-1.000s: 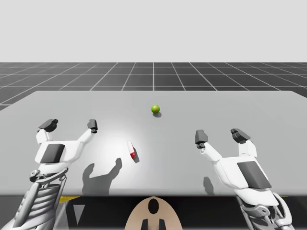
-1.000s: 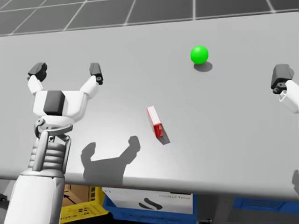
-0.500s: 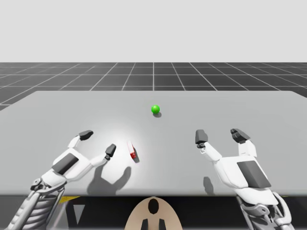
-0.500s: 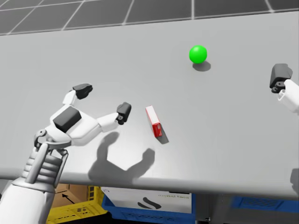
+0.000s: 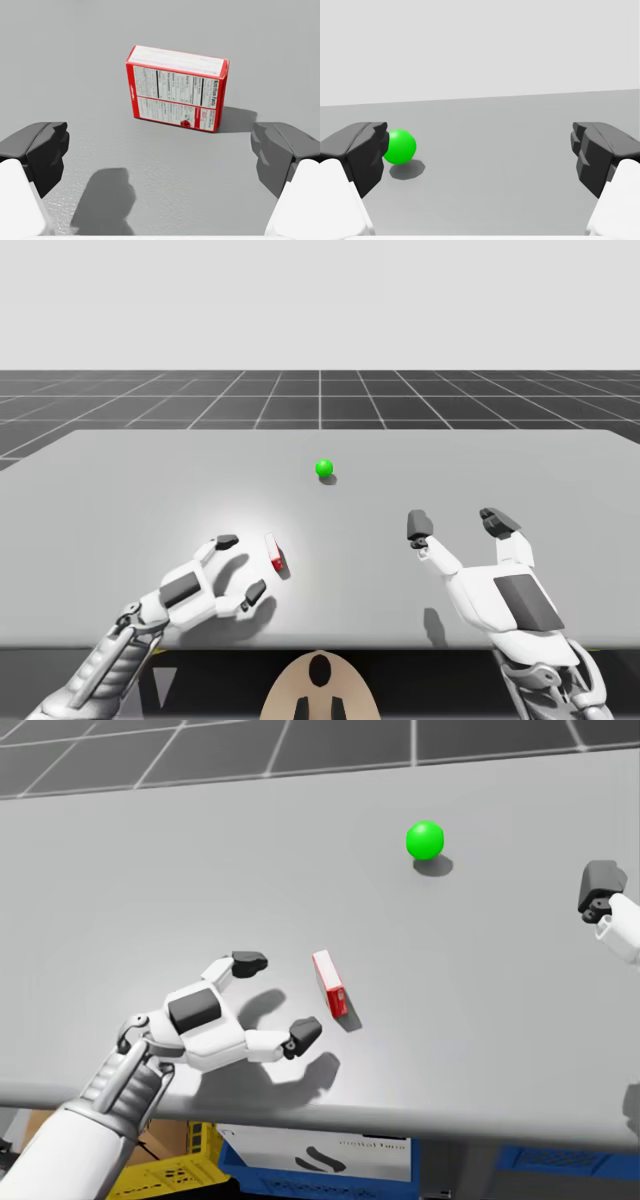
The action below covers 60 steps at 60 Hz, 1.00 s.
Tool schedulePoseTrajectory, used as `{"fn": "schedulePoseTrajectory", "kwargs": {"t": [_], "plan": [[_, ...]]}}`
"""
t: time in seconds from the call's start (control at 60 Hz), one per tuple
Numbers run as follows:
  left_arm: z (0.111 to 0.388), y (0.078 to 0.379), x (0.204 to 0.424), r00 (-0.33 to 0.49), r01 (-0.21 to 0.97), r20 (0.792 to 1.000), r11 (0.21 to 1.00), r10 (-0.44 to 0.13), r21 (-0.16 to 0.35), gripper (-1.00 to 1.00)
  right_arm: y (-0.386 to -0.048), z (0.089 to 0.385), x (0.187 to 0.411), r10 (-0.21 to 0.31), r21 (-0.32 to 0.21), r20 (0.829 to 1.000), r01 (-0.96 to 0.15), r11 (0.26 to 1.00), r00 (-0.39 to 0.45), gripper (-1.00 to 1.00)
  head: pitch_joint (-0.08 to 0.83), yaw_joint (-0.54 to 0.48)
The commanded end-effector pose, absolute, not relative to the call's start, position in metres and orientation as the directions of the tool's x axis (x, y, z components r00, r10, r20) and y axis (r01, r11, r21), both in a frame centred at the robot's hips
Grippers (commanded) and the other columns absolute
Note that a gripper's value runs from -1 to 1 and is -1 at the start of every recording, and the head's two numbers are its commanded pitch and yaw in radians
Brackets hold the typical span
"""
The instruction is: Watch the red light. When it turns green, pick up the object.
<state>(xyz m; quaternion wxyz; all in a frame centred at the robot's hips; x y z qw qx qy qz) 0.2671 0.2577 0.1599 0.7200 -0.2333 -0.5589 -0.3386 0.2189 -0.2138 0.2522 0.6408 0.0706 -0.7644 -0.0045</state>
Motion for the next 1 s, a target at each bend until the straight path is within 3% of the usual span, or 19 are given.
{"fn": "schedulePoseTrajectory", "kwargs": {"t": [0.017, 0.417, 0.733, 0.75, 0.767, 0.8, 1.0], "plan": [[0.150, 0.243, 0.281, 0.146, 0.784, 0.956, 0.619, -0.253, 0.044, -1.00, -0.211, 0.251, 0.218, -0.137, 0.122, 0.976, -0.100, 0.987, -0.167, -1.00, 0.683, 0.20], [0.141, 0.210, 0.315, 0.154, 0.803, 0.958, 0.596, -0.240, 0.021, -1.00, -0.212, 0.252, 0.218, -0.140, 0.124, 0.976, -0.104, 0.987, -0.169, -1.00, 0.685, 0.19], [0.139, 0.206, 0.320, 0.143, 0.820, 0.959, 0.572, -0.244, 0.023, -1.00, -0.213, 0.252, 0.218, -0.143, 0.126, 0.975, -0.107, 0.986, -0.171, -1.00, 0.687, 0.18], [0.139, 0.206, 0.320, 0.142, 0.820, 0.959, 0.572, -0.244, 0.024, -0.82, -0.213, 0.252, 0.218, -0.143, 0.126, 0.975, -0.106, 0.986, -0.171, -1.00, 0.687, 0.18], [0.139, 0.207, 0.319, 0.143, 0.820, 0.959, 0.572, -0.244, 0.024, 0.55, -0.213, 0.252, 0.218, -0.142, 0.126, 0.975, -0.106, 0.986, -0.170, -1.00, 0.687, 0.18], [0.139, 0.208, 0.318, 0.138, 0.823, 0.960, 0.568, -0.245, 0.027, 0.94, -0.212, 0.252, 0.218, -0.142, 0.125, 0.975, -0.105, 0.987, -0.170, -1.00, 0.687, 0.18], [0.138, 0.215, 0.312, 0.129, 0.835, 0.959, 0.549, -0.254, 0.033, 1.00, -0.212, 0.252, 0.217, -0.142, 0.125, 0.975, -0.106, 0.986, -0.170, -1.00, 0.684, 0.18]]}}
